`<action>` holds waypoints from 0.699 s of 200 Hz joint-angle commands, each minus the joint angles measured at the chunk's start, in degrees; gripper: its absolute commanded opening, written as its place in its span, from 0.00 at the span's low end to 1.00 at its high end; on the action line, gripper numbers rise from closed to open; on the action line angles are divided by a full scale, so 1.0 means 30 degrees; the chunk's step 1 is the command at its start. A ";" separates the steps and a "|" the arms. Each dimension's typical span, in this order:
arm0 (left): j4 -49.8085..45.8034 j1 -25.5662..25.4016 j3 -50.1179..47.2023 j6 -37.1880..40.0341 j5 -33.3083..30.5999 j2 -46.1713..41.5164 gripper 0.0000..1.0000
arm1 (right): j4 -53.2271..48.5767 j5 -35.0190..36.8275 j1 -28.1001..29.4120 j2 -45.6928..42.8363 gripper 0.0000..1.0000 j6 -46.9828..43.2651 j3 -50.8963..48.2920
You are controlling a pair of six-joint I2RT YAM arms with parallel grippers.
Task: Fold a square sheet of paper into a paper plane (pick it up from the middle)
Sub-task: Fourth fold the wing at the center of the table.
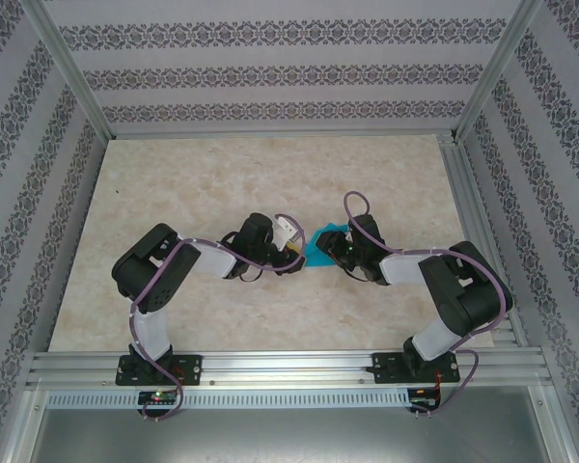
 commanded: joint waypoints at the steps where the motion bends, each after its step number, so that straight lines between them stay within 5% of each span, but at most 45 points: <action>1: 0.1109 -0.0419 -0.0084 0.1259 -0.0792 -0.0218 0.38 | -0.0936 0.0524 -0.0063 0.0750 0.47 0.0147 -0.0126; 140: 0.0366 -0.0614 0.0895 0.0063 -0.0984 0.0890 0.23 | -0.0966 0.0407 -0.0092 0.0792 0.47 0.0192 -0.0159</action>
